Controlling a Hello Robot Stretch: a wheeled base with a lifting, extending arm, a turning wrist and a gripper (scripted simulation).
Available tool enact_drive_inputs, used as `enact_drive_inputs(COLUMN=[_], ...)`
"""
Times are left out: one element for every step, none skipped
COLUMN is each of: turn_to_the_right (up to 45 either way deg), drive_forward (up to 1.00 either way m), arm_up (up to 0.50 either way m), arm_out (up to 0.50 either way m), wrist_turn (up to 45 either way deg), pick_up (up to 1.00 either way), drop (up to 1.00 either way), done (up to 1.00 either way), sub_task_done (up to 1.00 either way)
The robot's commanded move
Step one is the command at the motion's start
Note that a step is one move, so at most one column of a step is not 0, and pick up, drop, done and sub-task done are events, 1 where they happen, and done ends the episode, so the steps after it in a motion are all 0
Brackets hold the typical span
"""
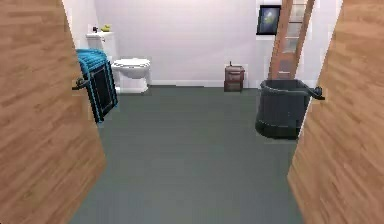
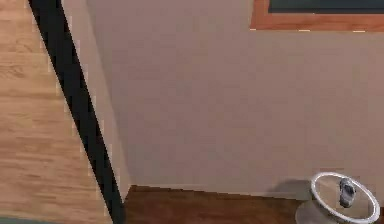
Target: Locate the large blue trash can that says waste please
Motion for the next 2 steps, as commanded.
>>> enact_drive_inputs(turn_to_the_right=[0.0,0.0], drive_forward=[1.0,0.7], arm_up=[0.0,0.0], arm_out=[0.0,0.0], wrist_turn=[0.0,0.0], pick_up=[0.0,0.0], drop=[0.0,0.0], done=[0.0,0.0], sub_task_done=[0.0,0.0])
